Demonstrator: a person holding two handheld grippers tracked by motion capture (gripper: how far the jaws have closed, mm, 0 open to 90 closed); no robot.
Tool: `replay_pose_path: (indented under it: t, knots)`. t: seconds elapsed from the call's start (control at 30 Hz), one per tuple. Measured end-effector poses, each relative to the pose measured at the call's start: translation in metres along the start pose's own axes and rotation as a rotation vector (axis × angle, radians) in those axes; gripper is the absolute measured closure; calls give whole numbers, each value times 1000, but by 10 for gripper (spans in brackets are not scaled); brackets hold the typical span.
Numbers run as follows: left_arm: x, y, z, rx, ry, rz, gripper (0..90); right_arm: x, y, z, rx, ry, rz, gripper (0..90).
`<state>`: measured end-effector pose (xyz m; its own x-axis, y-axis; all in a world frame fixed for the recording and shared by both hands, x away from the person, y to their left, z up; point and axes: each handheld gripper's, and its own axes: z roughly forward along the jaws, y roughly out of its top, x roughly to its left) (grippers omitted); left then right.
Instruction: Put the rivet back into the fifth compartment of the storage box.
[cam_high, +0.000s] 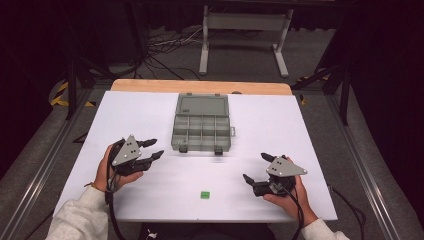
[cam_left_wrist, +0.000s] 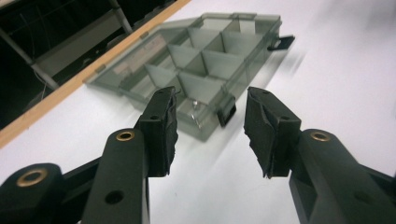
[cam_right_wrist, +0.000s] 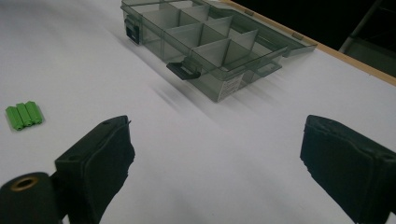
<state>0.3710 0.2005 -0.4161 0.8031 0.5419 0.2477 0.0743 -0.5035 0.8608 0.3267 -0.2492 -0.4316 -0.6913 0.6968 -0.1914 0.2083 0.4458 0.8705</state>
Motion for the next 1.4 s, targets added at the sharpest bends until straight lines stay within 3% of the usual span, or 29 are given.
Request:
replay_pose_path:
  t: [0.1,0.33,0.77,1.03,1.1,1.4]
  knots:
    - [-4,-6,-2,8,30,-13,439,0,-1,-1,1,0,0,92]
    - [-9,-14,-6,8,37,-22,314,-3,-2,-3,-5,-11,3,90]
    - [-15,-39,-19,6,39,-126,85,-1,4,4,-11,16,-9,87]
    - [-16,-51,-29,0,27,-153,48,-1,9,11,0,24,-23,83]
    - [-17,-54,-31,17,23,-150,40,-1,10,13,5,28,-25,83]
    - [-20,-56,-36,2,14,-141,36,1,19,25,24,59,-43,100]
